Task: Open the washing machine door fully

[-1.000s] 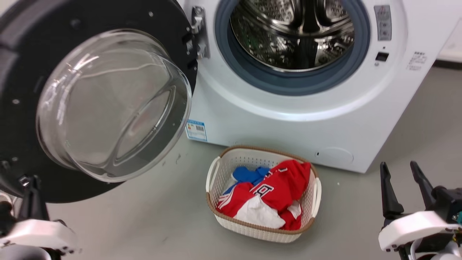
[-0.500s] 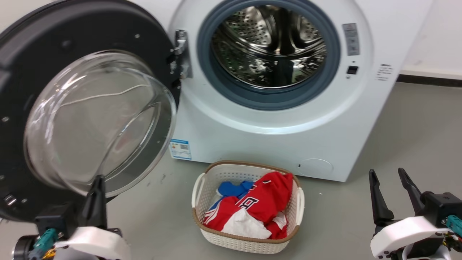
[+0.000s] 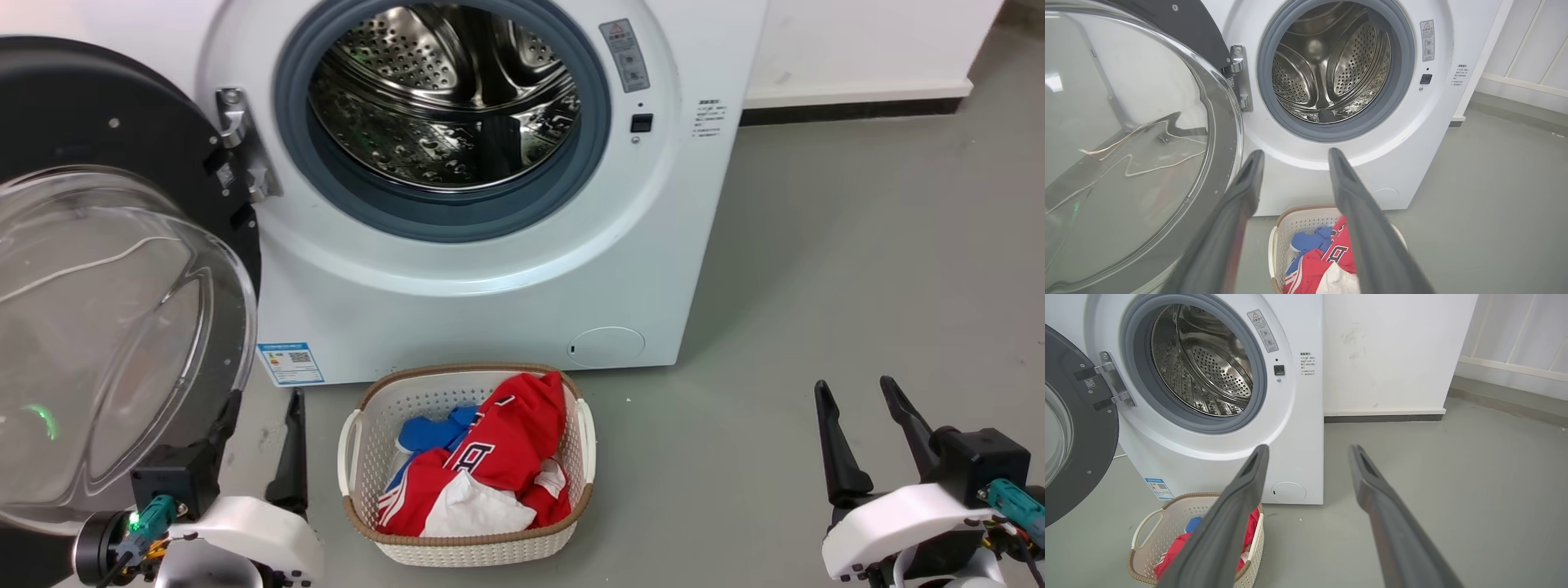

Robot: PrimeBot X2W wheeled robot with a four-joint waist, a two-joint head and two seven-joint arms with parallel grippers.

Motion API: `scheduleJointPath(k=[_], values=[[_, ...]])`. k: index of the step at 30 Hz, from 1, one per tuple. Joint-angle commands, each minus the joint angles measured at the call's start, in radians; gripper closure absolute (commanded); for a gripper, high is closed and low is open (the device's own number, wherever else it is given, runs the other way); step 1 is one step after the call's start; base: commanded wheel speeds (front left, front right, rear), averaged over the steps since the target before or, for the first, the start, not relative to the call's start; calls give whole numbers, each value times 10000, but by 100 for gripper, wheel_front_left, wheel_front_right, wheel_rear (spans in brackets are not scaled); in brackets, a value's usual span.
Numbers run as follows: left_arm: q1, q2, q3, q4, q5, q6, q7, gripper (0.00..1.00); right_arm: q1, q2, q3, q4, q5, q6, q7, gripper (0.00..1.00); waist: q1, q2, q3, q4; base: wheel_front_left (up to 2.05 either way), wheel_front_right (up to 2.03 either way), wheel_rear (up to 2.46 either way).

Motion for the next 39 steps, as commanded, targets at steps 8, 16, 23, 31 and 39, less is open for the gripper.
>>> scheduleJointPath(k=[8,16,23,31,39], values=[[-249,34,80,404,-39,4,-306,0,-225,7,-1,111,89,-3,-120,0,1,-1,59,-50,0,0,0],[-257,78,40,592,-94,-74,-409,0,-239,7,-23,196,67,-3,-197,0,1,-1,44,43,0,0,0],[-301,148,3,656,-112,-84,-468,0,-237,7,-35,228,115,-3,-233,0,1,-1,58,56,0,0,0],[-224,196,-25,638,-159,-16,-488,0,-188,8,-22,256,116,-3,-267,0,1,-1,59,22,0,0,0],[-6,-45,-113,927,-245,-57,-427,100,11,8,-31,572,148,0,-170,100,1,-1,75,9,0,0,0]])
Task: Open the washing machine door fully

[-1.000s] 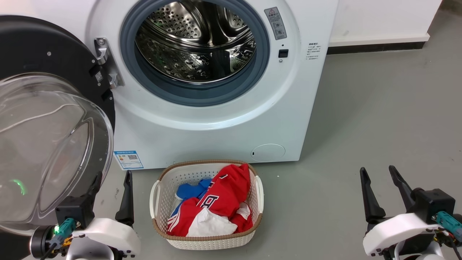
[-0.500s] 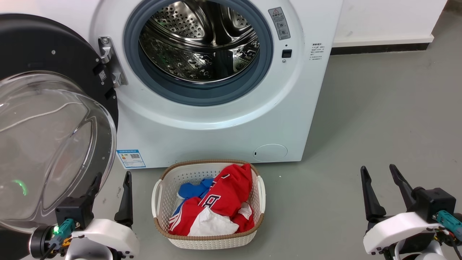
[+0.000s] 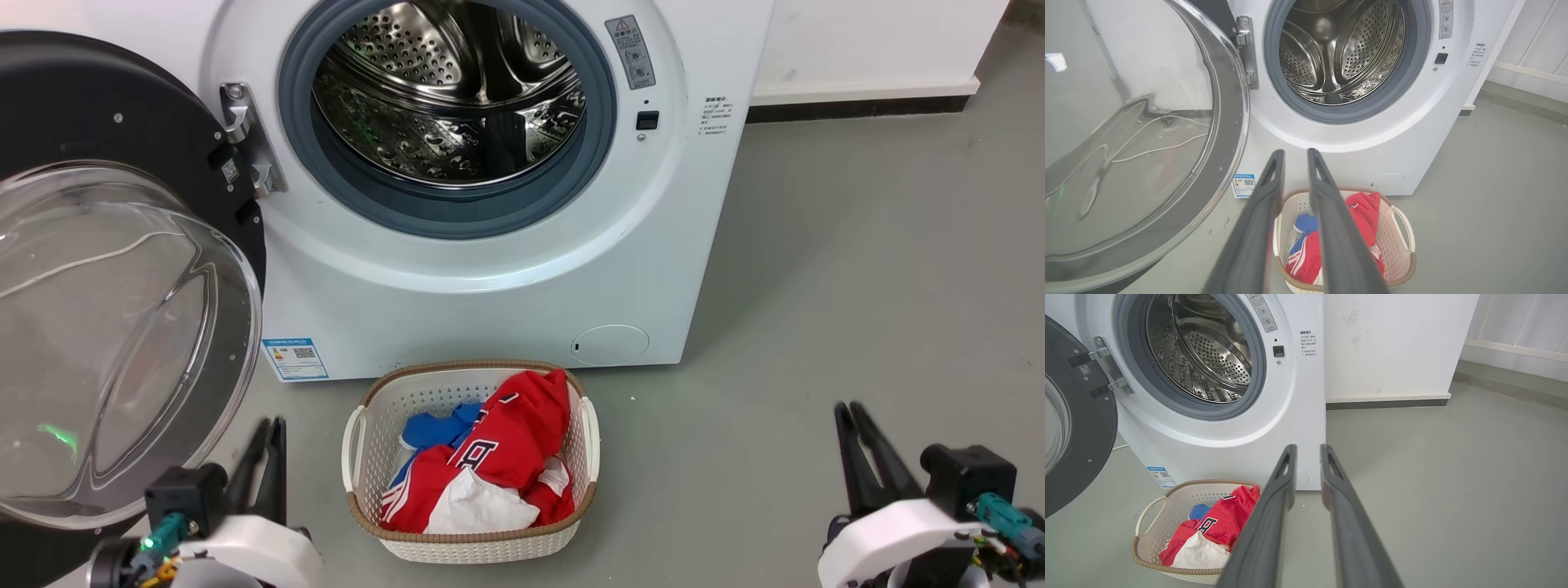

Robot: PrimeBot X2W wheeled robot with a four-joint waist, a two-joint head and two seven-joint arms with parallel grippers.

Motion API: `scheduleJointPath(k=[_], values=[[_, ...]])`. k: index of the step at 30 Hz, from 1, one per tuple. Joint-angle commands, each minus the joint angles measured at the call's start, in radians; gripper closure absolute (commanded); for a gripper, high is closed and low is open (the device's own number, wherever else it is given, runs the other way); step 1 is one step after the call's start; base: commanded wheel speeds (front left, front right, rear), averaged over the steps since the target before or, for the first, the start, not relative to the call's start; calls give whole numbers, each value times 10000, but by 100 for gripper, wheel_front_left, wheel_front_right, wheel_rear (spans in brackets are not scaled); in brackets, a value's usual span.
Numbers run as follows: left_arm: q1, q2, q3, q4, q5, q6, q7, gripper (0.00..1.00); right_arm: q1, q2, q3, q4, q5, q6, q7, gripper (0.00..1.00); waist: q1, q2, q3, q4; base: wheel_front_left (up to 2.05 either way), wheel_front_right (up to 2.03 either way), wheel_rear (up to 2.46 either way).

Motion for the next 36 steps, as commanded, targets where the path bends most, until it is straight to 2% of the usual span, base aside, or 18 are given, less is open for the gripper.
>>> scheduleJointPath(k=[1,14,36], values=[[-51,-18,67,-33,-216,-46,36,100,-87,0,-46,9,261,0,49,100,0,0,1,7,0,0,0],[-255,-485,594,245,-2295,-520,437,100,-290,-1,-151,246,2883,0,326,100,0,0,15,73,0,0,0],[-532,-1115,1302,608,-5031,-1159,979,100,-579,-3,-299,580,6331,0,692,100,0,0,38,180,0,0,0]])
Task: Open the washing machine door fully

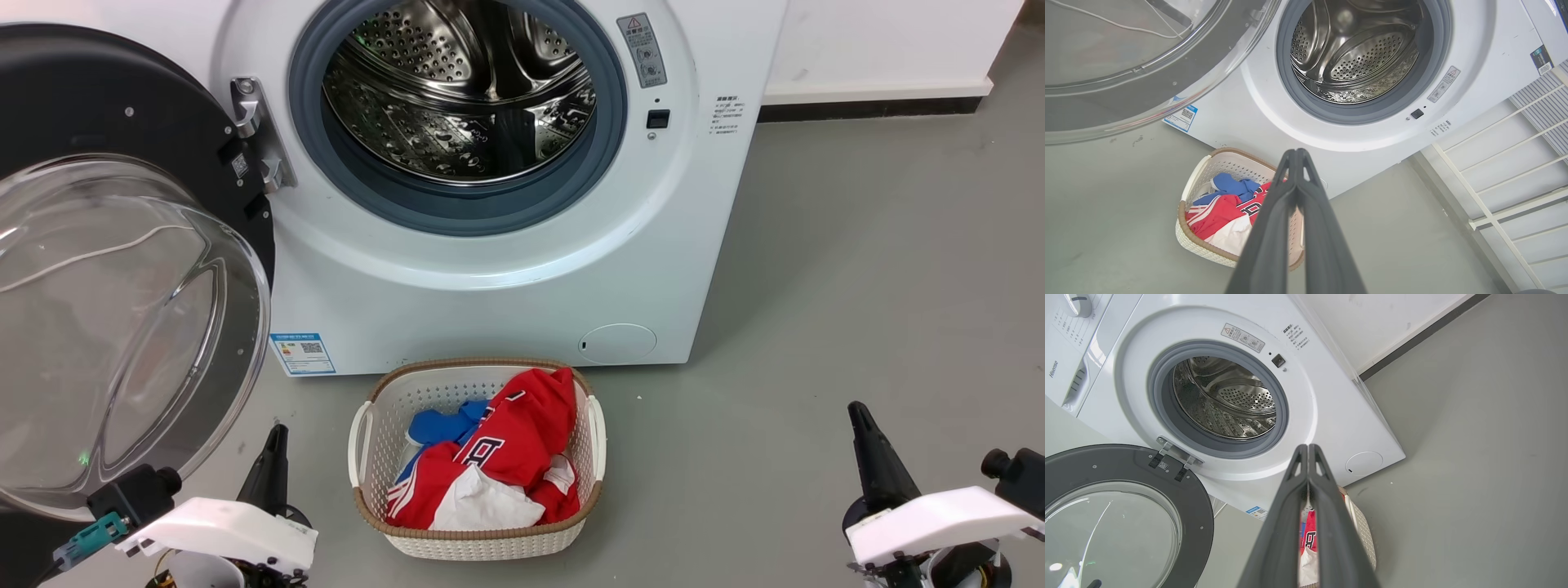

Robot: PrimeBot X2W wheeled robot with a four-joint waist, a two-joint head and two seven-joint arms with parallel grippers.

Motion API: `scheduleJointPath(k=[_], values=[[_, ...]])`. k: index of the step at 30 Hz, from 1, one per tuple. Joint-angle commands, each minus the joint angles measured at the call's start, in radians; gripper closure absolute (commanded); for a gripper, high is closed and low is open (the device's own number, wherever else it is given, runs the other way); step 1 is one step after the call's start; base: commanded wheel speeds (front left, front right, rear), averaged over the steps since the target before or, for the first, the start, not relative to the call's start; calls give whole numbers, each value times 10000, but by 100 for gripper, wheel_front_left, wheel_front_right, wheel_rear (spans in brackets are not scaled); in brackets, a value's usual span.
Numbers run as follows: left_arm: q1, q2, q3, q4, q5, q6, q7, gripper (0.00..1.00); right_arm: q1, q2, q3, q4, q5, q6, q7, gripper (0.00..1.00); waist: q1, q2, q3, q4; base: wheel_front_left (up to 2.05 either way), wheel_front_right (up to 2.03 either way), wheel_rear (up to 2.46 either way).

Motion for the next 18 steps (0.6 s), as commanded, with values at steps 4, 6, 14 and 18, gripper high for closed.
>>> scheduleJointPath(k=[4,6,14,18], values=[[-339,-55,208,-38,-539,-163,125,100,-351,-9,-47,-49,694,1,71,100,0,-1,4,19,0,0,0],[-356,-109,264,-11,-756,-211,170,100,-367,-9,-60,-22,979,1,96,100,0,-1,6,30,0,0,0],[-427,-301,481,87,-1593,-403,332,100,-447,-10,-108,88,2021,1,213,100,0,-1,15,70,0,0,0],[-463,-396,583,136,-1982,-497,416,100,-496,-10,-132,140,2517,1,269,100,0,-1,19,90,0,0,0]])
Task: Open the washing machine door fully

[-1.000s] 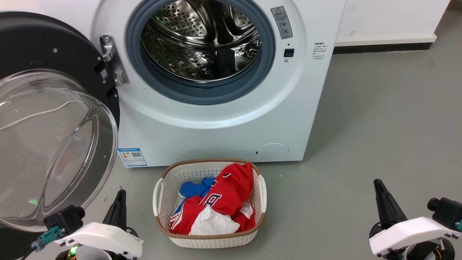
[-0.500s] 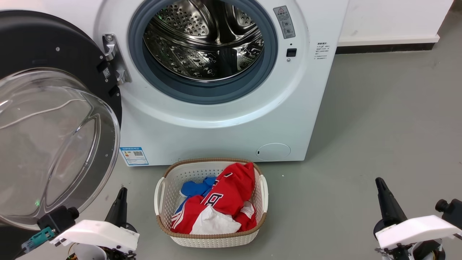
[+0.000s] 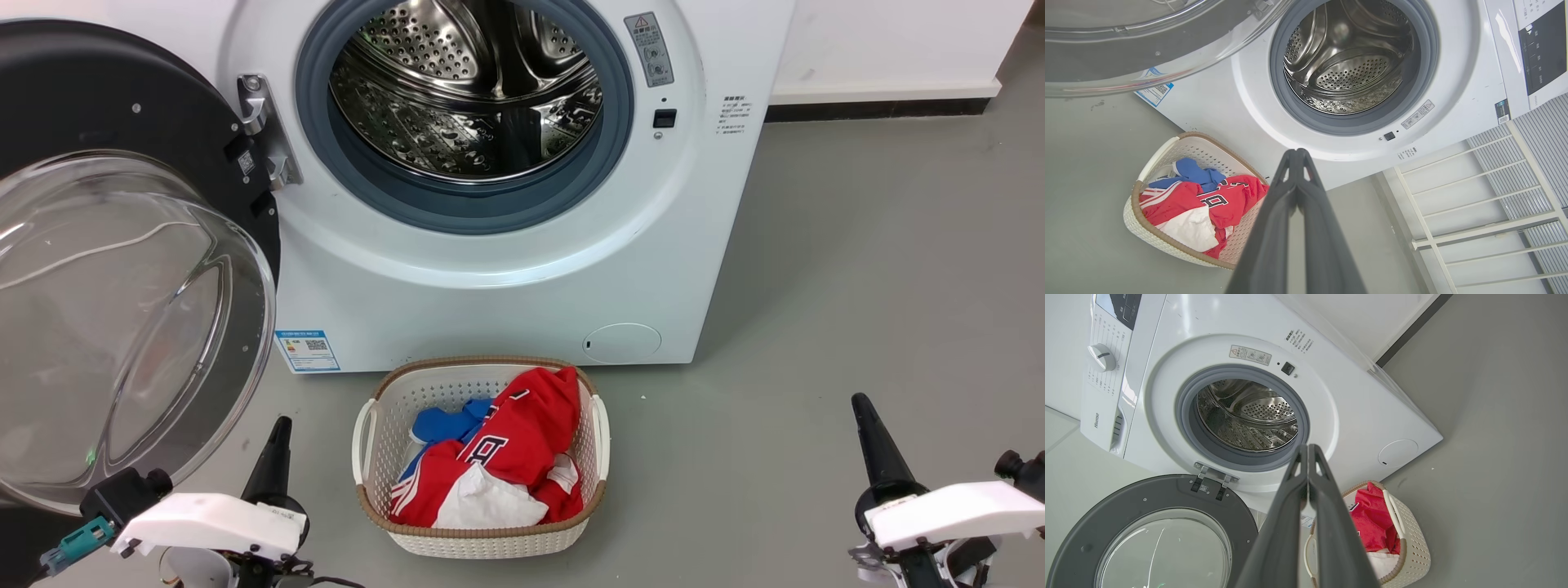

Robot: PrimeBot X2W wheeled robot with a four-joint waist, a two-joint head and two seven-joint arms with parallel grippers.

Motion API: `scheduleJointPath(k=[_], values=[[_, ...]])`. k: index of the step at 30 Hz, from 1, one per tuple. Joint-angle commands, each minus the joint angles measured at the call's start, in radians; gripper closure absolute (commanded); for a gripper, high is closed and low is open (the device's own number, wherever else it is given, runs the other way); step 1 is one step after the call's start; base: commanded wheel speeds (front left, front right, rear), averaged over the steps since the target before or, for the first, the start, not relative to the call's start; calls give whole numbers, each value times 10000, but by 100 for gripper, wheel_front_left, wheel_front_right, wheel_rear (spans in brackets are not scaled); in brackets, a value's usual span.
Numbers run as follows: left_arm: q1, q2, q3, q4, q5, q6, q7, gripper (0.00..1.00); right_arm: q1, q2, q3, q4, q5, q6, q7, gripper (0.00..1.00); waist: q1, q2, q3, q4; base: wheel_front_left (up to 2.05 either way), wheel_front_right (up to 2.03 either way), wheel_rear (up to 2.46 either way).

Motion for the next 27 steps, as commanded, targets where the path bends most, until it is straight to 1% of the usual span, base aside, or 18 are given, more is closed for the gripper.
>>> scheduleJointPath(k=[1,27], values=[[-268,-13,102,-55,-198,-87,34,100,-273,-10,-23,-69,253,1,33,100,0,-1,1,5,0,0,0],[-478,-554,696,235,-2479,-619,488,100,-513,-11,-158,240,3134,1,360,100,0,-1,31,143,0,0,0]])
